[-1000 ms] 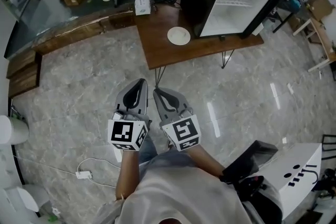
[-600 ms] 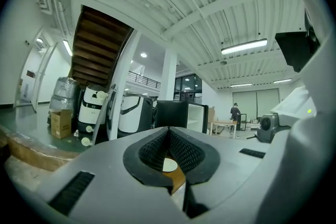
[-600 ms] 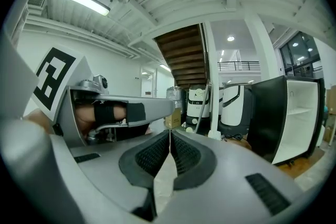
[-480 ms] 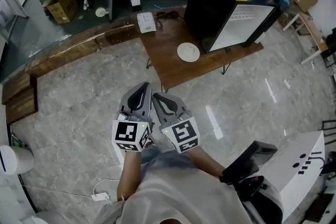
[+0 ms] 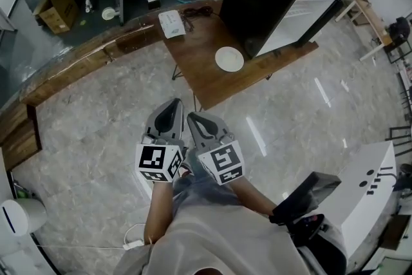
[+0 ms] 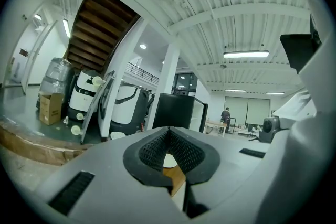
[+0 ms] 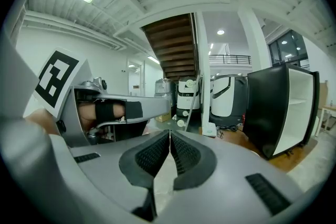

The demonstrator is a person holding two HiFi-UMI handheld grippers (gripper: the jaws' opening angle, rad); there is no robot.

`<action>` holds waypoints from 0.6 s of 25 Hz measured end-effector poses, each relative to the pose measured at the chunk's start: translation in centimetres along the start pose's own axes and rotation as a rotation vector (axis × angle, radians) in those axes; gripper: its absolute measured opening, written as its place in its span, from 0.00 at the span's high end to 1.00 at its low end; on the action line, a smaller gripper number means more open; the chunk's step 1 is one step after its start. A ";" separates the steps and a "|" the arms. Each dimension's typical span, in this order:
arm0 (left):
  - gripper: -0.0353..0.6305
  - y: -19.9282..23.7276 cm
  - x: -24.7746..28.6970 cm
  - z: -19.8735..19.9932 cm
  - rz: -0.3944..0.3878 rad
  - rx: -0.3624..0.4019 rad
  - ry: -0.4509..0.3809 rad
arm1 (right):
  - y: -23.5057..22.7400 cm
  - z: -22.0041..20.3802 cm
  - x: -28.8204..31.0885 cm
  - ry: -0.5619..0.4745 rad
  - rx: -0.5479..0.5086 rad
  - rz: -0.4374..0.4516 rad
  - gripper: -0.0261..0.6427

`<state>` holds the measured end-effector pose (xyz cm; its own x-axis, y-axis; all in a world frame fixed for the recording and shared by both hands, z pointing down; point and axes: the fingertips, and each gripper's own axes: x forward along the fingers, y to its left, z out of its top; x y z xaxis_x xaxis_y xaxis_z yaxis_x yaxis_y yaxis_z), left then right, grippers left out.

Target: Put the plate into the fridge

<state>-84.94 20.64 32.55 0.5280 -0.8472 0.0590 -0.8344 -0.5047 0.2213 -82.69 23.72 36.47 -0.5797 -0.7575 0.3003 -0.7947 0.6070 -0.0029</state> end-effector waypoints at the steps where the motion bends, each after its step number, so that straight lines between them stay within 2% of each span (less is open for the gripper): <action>1: 0.92 0.4 0.8 -0.2 -0.008 0.001 0.007 | -0.7 -0.1 0.5 0.005 0.007 -0.011 0.93; 4: 0.92 1.4 4.3 -0.6 -0.040 0.010 0.022 | -3.6 -0.4 2.5 0.008 0.031 -0.048 0.93; 8: 0.92 2.2 11.8 -1.4 -0.114 0.031 0.048 | -10.9 -0.4 6.7 -0.007 0.091 -0.133 0.93; 12: 0.92 4.3 21.1 -1.8 -0.167 0.058 0.097 | -18.9 -0.1 12.4 -0.002 0.115 -0.175 0.93; 15: 0.92 6.1 28.6 -2.0 -0.221 0.048 0.138 | -24.9 -0.1 17.0 0.014 0.204 -0.176 0.93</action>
<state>-74.57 -6.35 37.50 0.7122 -0.6863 0.1477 -0.7012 -0.6851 0.1975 -72.75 -4.21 41.69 -0.4280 -0.8428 0.3264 -0.9037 0.4043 -0.1411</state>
